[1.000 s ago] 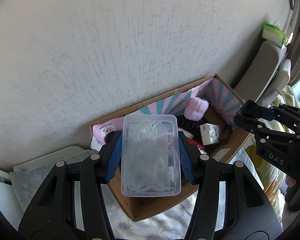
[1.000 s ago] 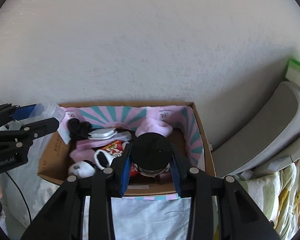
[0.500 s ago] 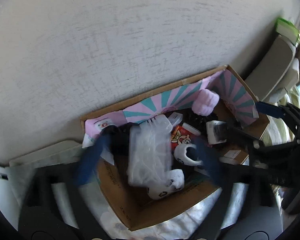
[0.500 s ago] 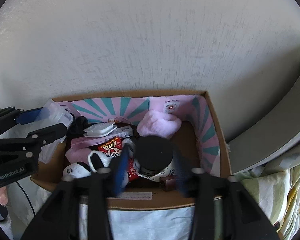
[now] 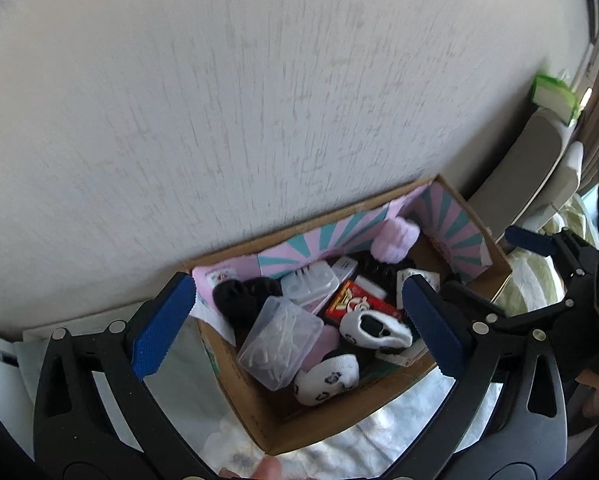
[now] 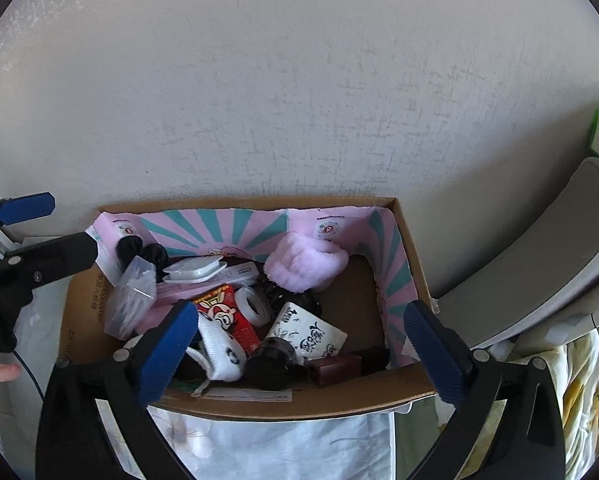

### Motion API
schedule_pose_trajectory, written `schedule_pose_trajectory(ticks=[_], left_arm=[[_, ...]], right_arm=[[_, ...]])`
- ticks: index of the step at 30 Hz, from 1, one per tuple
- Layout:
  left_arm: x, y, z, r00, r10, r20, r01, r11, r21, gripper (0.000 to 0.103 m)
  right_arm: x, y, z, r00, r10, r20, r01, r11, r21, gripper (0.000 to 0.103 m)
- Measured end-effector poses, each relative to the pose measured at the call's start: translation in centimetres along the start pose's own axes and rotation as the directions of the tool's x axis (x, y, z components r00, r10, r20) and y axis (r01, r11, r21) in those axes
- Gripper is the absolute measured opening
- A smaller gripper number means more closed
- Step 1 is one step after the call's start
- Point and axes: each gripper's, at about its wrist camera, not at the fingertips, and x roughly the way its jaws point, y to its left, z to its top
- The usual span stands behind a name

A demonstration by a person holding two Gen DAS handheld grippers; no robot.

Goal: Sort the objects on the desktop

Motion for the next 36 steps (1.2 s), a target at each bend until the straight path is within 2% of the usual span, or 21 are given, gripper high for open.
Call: schedule_pose_trajectory(ticks=[3,6,13,20,25,30,36], left_arm=[[-0.9,0.0,-0.2,0.999,-0.008,0.049,0.008,1.000,-0.013,0.103],[-1.7,0.2,-0.4,0.998,-0.029,0.052,0.031,0.999,-0.026,0.103],[-4.7,1.9,-0.7,0.996,0.076,0.044,-0.075,0.997,-0.026,0.103],[-9.6,5.6,-1.7,0.994,0.086,0.069,-0.077,0.989,-0.127,0.103],[-13.5,7.0,-2.3,0.981,0.166,0.098,-0.153,0.980,-0.126,0.103],[-17.1,8.3,-3.1,0.969,0.216,0.123,-0.200,0.970,-0.135,0.103],[-21.1,10.9,-4.3,0.952,0.271,0.142,-0.237,0.946,-0.219,0.103]], right_arm=[[-0.4,0.5,-0.1,1.000,-0.013,0.003,0.013,1.000,-0.016,0.102],[-0.9,1.0,-0.2,1.000,-0.015,0.005,0.015,1.000,-0.013,0.102],[-3.3,2.2,0.0,1.000,0.005,0.020,-0.005,1.000,0.010,0.103],[-6.2,4.9,0.6,0.999,-0.023,0.035,0.023,1.000,-0.002,0.103],[-8.9,7.5,1.0,0.999,-0.007,0.053,0.007,1.000,0.003,0.103],[-11.4,11.0,1.3,0.998,0.001,0.063,0.001,0.999,-0.034,0.103],[-14.1,14.0,0.9,0.997,0.027,0.075,-0.022,0.997,-0.069,0.103]])
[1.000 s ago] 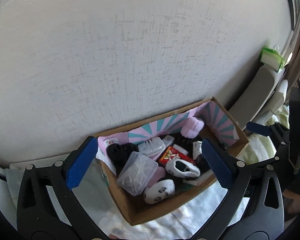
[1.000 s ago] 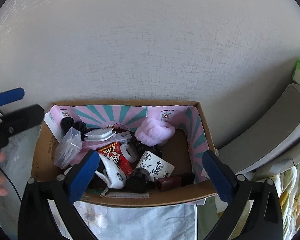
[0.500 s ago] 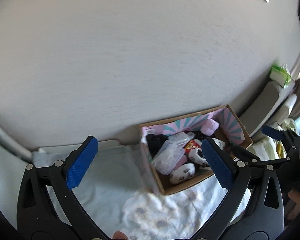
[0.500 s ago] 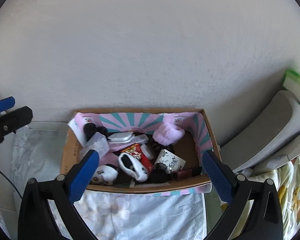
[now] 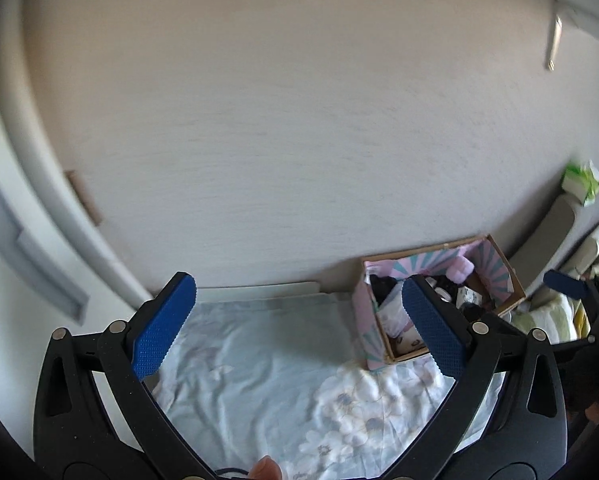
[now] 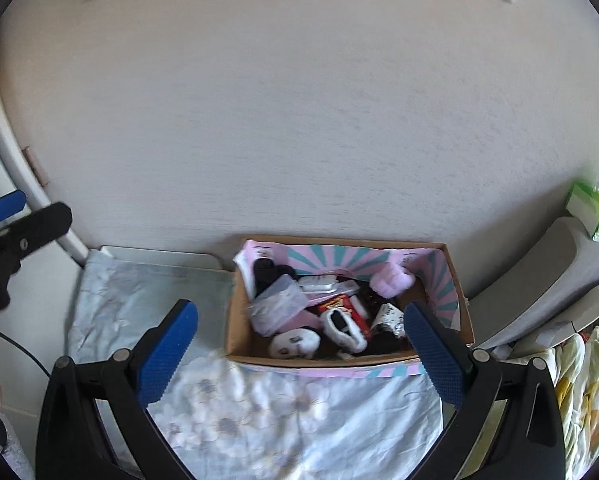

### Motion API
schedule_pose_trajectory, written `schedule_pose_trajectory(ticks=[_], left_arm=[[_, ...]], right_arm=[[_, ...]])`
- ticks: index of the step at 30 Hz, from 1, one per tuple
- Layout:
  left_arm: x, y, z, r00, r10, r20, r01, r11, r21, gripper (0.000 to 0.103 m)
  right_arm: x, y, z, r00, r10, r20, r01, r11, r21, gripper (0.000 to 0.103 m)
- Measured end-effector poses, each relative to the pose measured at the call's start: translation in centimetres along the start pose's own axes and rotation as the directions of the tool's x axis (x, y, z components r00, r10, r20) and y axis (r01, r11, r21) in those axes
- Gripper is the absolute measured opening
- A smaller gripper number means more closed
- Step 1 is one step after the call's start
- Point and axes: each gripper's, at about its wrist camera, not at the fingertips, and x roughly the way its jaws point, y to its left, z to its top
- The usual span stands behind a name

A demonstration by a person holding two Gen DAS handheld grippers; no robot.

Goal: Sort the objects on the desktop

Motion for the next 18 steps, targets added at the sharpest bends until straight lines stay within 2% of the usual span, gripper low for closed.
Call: schedule_pose_trajectory(ticks=[8,15,18], left_arm=[[-4.0,2.8,-0.3,0.996,0.083,0.011,-0.083,0.996,-0.016,0.103],[-6.9,3.5,-1.2,0.992,0.116,0.045,-0.115,0.993,-0.026,0.103],[-7.3,3.6,-1.8,0.993,0.108,0.041,-0.106,0.993,-0.042,0.103]], right_arm=[[-2.7,2.3,-0.1,1.000,0.022,0.005,-0.022,1.000,-0.021,0.103],[-4.7,2.9,-0.2,0.999,0.044,0.013,-0.044,0.999,0.008,0.103],[-5.2,3.1,-0.5,0.999,0.043,0.023,-0.043,0.999,0.011,0.103]])
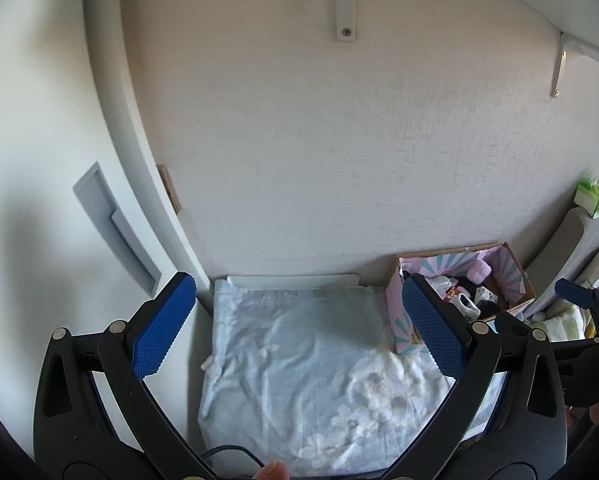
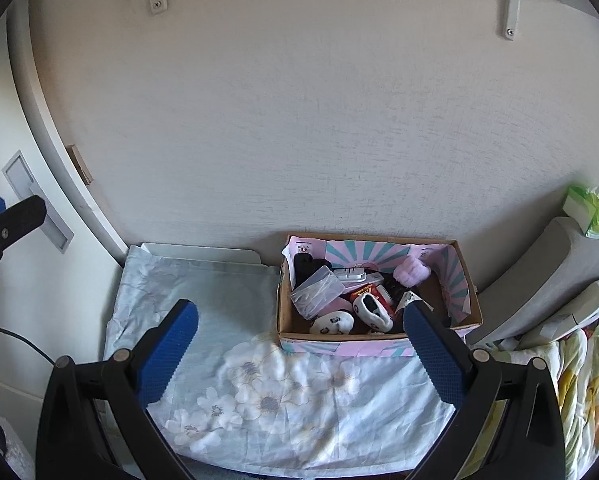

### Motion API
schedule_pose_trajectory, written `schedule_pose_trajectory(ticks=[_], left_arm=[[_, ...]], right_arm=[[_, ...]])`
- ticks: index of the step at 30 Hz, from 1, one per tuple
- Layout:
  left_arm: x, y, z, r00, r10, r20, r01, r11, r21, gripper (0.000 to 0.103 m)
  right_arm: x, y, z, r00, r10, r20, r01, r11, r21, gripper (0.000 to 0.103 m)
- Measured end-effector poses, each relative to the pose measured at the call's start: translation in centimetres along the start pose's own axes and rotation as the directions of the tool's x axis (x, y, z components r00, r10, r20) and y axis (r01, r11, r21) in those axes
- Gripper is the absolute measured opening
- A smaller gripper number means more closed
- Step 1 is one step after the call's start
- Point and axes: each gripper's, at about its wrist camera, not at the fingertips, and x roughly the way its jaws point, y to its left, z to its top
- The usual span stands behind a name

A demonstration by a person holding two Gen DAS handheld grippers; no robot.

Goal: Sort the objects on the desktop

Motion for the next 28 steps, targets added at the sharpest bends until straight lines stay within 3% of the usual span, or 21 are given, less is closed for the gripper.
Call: schedule_pose_trajectory(ticks=[28], left_arm=[[-0.3,-1.1,-0.5,1.000,0.020,-0.006,-0.020,0.999,0.027,0.103]], right_arm=[[-0.7,0.0,-0.6,0.999,-0.031,0.026,0.032,0.999,-0.027,0.103]])
